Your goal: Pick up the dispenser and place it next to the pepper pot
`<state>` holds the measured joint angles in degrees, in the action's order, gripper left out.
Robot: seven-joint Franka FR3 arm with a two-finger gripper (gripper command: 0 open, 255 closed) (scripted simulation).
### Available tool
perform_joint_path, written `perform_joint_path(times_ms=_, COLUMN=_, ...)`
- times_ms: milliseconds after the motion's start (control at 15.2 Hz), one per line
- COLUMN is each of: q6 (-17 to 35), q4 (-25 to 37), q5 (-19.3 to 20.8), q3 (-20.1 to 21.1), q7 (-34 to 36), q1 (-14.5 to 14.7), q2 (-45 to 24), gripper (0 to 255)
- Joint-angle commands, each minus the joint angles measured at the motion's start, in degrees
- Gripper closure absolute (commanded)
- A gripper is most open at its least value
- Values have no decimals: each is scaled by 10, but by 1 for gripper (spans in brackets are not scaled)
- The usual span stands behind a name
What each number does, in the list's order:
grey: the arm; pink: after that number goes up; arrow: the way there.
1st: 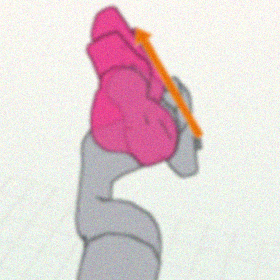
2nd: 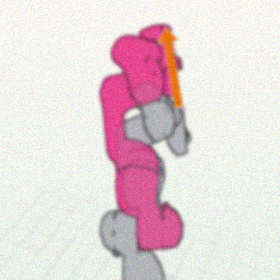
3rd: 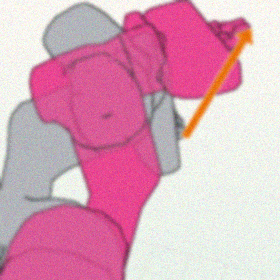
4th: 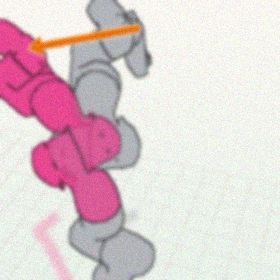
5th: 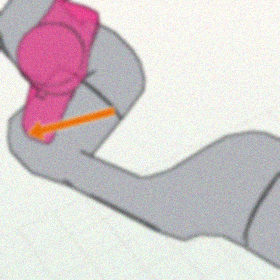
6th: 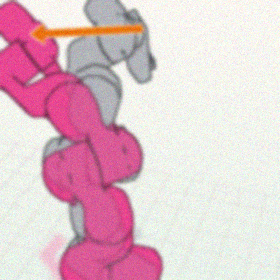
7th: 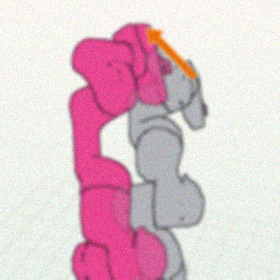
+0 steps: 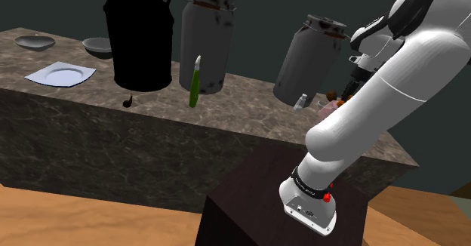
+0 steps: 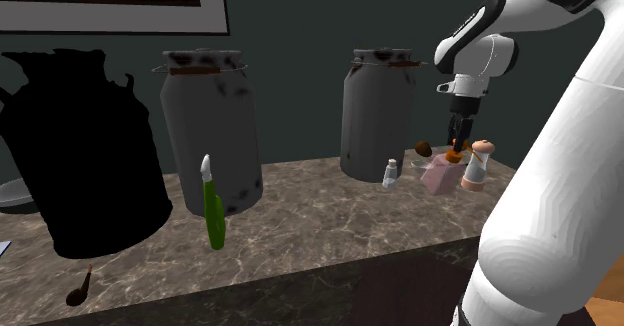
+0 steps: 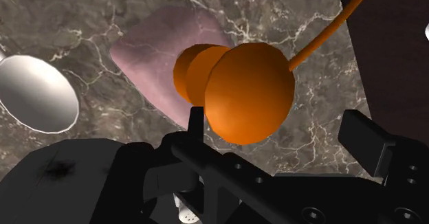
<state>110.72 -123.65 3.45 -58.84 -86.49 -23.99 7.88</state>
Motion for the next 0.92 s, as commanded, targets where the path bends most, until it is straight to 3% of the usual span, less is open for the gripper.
perform_joint_path(times_ms=0, q6=0, q4=0, q5=0, q3=0, q7=0, q1=0, q2=0, gripper=0)
perform_joint_path(times_ms=330, q6=-74, q4=66, q5=9, q3=9, q7=8, q1=-1, q2=14, gripper=0)
perform_joint_path(times_ms=858, q6=-74, q4=65, q5=9, q3=9, q7=8, q1=-1, q2=14, gripper=0)
